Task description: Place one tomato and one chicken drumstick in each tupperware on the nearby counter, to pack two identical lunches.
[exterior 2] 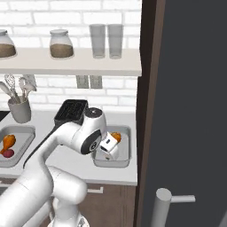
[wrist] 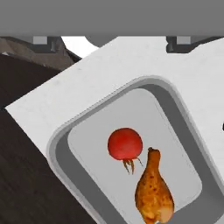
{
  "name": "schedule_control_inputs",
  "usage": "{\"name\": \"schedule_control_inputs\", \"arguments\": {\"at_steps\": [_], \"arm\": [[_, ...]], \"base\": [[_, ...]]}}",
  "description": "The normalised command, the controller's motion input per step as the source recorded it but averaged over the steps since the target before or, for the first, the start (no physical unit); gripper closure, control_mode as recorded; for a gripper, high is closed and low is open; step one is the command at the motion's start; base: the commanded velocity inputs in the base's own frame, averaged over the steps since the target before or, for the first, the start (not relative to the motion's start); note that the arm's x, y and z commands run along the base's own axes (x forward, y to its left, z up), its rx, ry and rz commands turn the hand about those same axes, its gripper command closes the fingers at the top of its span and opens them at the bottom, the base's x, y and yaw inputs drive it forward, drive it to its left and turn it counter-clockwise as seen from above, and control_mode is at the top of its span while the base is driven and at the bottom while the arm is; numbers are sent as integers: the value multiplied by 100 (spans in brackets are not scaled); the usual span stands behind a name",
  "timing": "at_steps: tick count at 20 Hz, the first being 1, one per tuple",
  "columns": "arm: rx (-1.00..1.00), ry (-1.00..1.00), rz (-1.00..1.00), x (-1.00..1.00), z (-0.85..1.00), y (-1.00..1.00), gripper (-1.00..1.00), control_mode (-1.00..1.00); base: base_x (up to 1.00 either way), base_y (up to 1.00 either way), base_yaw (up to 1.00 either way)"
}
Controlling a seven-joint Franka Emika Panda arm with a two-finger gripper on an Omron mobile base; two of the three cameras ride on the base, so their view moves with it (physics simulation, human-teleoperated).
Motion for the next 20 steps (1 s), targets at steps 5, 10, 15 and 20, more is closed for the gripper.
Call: {"name": "schedule_control_inputs", "arguments": {"at_steps": [5,10,15,20], "arm": [[-2,-25,-2,-66,86,4,-100,-100],[-6,-14,-1,-50,100,16,-100,-100],[-12,-1,0,-25,98,16,-100,-100],[-11,0,0,-12,59,40,-100,-100]], "base": [[0,0,0],[0,0,0],[0,0,0],[0,0,0]]}}
